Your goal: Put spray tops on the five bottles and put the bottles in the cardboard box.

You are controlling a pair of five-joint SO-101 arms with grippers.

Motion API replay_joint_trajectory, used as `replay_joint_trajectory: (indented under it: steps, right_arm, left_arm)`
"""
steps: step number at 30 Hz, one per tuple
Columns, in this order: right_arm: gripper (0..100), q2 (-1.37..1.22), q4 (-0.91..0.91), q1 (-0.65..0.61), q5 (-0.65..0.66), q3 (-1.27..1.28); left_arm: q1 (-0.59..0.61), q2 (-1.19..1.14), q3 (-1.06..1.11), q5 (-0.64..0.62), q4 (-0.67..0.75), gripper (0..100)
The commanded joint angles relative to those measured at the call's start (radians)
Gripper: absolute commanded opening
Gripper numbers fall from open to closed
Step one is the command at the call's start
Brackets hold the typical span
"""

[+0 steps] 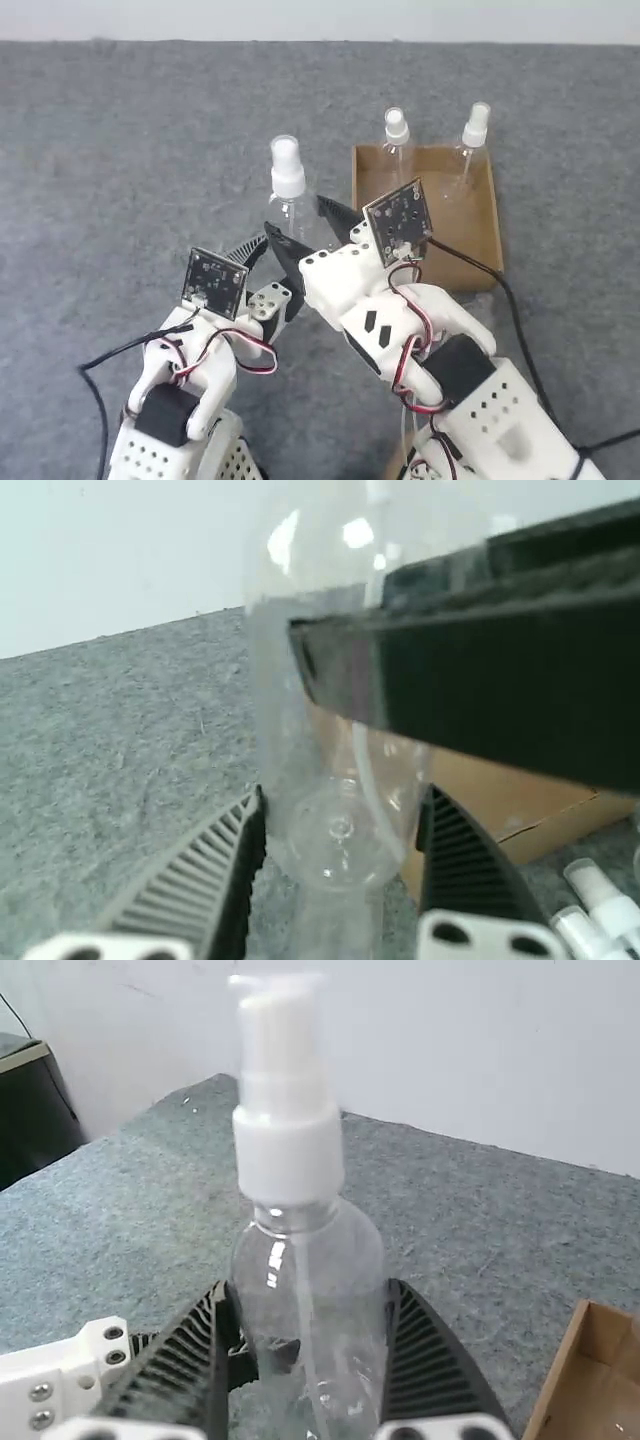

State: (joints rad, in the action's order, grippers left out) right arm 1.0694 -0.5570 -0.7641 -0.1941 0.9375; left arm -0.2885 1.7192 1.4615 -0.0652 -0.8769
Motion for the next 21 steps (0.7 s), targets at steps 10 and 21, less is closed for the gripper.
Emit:
replay_joint_trajectory:
  steps: [10,21]
  right_arm:
    - [1.1,0.036,0.163,-0.010,-0.008,0.086]
    - [12.8,0.035,0.168,-0.030,-0.006,0.120]
  left_arm:
    - [-0.009,0.015,-0.004,0.012,0.032,16]
    - [-0.009,0.015,-0.004,0.012,0.032,16]
